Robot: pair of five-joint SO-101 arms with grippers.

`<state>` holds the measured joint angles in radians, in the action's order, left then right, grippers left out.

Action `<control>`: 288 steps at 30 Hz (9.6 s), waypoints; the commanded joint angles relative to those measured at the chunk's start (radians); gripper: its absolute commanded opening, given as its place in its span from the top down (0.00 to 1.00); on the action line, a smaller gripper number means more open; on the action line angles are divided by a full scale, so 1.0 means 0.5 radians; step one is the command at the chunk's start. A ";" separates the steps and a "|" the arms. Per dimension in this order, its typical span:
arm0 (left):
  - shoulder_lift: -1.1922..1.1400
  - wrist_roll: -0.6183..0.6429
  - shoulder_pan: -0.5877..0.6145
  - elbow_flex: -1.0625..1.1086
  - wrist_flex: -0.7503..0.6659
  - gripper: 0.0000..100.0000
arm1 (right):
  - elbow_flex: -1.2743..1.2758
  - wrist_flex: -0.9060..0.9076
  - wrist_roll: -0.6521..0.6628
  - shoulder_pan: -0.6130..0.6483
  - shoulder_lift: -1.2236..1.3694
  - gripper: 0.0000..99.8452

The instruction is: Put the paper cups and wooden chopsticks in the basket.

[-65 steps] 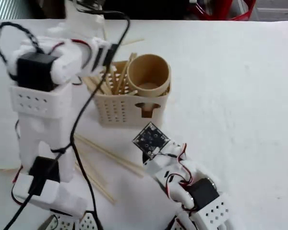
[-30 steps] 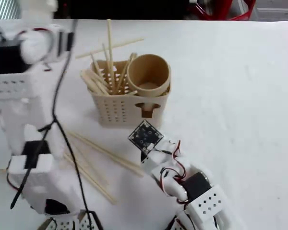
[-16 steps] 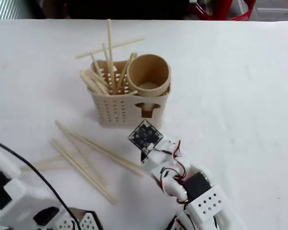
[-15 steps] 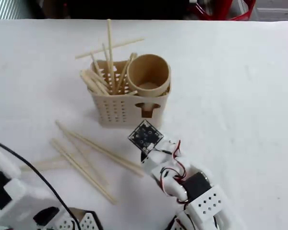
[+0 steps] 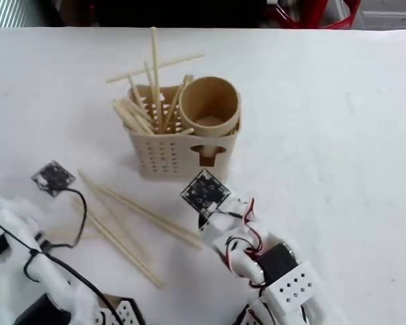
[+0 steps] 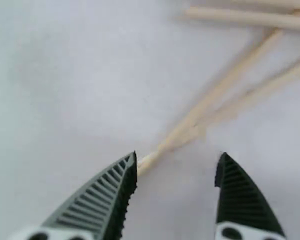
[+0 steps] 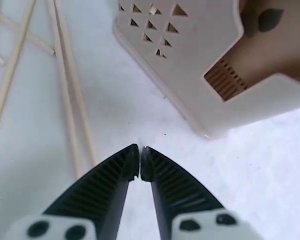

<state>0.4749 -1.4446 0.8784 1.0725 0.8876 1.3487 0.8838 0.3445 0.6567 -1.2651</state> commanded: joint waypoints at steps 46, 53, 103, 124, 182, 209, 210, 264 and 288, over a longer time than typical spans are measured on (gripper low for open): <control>0.084 0.184 -0.060 -0.430 0.353 0.96 | -0.015 -0.023 0.018 -0.014 0.008 0.98; 0.081 0.414 0.216 -0.442 0.353 0.96 | -0.015 -0.023 0.018 -0.017 0.008 0.98; -0.802 1.289 0.026 -1.071 0.451 0.81 | 0.064 0.051 0.018 -0.382 -0.011 0.98; -1.306 1.286 -0.026 -1.034 0.123 0.81 | 0.064 0.060 0.018 -0.382 -0.011 0.98; 0.011 2.753 -2.334 -2.743 0.420 0.98 | 0.157 0.532 0.021 -0.397 -1.014 0.98; -0.002 2.756 -2.190 -1.636 -0.439 0.97 | 0.141 0.459 0.021 -0.391 -0.842 0.98; -0.002 2.756 -2.190 -1.608 -0.442 0.97 | 0.141 0.459 0.021 -0.391 -0.842 0.98; -0.806 2.645 -1.969 -2.615 0.018 0.87 | 0.147 0.462 0.089 -0.379 -0.827 0.98; -0.097 2.516 -0.781 -2.117 0.921 0.86 | -0.236 0.631 0.491 -0.385 -0.603 0.98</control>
<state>0.5040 -0.1772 0.3736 -0.0583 1.3188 1.3564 1.1784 0.5455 0.4680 -1.6502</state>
